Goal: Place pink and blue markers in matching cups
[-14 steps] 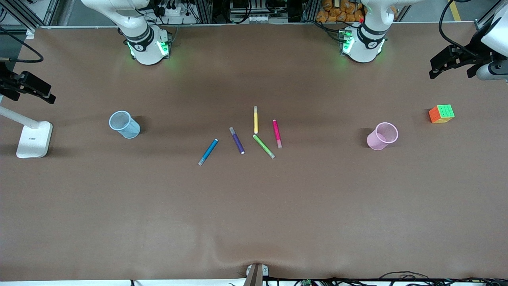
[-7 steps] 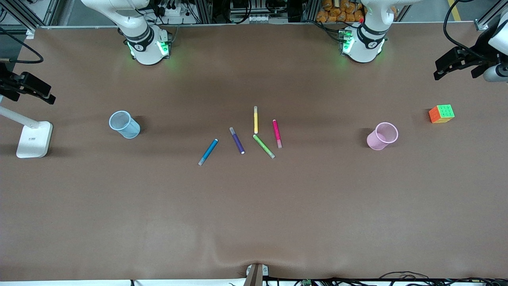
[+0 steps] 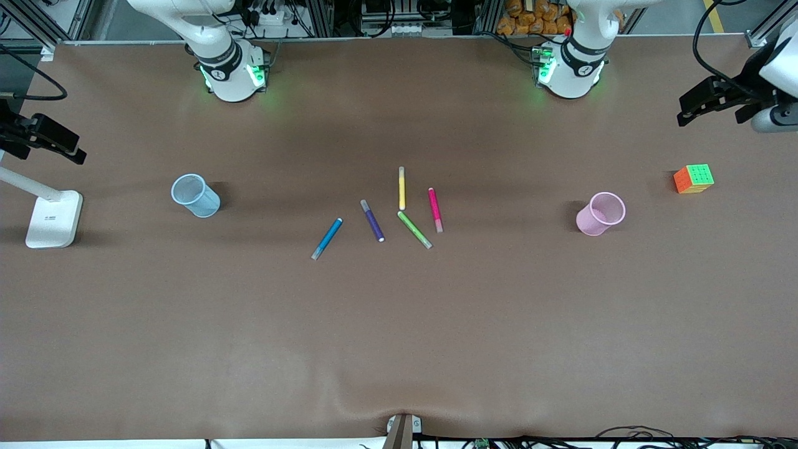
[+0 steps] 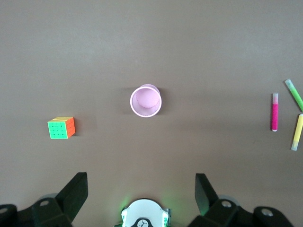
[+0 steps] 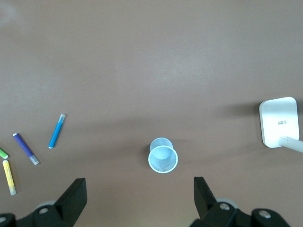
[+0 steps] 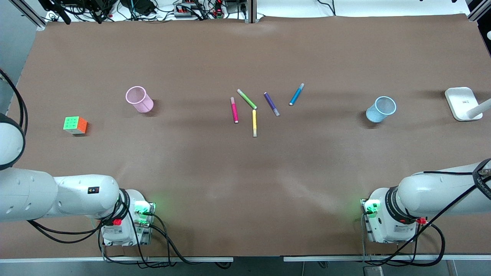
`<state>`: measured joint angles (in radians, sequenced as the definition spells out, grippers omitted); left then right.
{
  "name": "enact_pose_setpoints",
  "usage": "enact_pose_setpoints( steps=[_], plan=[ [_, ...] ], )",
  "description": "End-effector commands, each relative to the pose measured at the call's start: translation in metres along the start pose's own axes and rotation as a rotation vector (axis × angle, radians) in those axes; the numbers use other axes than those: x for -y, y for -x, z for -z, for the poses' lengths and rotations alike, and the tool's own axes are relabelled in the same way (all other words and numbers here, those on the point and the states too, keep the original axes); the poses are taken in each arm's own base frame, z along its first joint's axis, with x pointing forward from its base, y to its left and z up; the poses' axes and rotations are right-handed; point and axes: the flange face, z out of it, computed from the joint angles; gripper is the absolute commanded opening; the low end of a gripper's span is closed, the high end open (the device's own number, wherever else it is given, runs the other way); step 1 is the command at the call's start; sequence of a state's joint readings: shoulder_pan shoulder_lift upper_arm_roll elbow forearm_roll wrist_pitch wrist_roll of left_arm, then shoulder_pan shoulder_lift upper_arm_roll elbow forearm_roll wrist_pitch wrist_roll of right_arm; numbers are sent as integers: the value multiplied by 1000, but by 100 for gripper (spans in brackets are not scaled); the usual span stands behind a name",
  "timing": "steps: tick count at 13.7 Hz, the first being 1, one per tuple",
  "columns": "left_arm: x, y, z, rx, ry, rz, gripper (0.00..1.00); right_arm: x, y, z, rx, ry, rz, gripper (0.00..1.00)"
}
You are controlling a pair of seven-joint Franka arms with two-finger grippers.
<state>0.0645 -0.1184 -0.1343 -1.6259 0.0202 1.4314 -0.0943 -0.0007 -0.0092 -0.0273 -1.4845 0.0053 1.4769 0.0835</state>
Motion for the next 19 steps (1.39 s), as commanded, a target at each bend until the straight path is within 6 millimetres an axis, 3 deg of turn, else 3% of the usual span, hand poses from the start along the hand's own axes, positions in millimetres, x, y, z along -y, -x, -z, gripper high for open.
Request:
enact_pose_setpoints(
  steps=[1, 8, 14, 19],
  plan=[
    [-18, -14, -18, 44, -15, -38, 100, -5, -7, -1, -21, 15, -2, 100],
    [-60, -49, -93, 190, -7, -82, 100, -10, -11, -4, -40, 12, 61, 100],
    [-139, -68, -169, 257, 3, -100, 100, -12, -9, -3, -39, 11, 78, 100],
    [-203, -80, -251, 350, 55, -124, 100, -12, -8, -3, -28, 8, 77, 100]
  ],
)
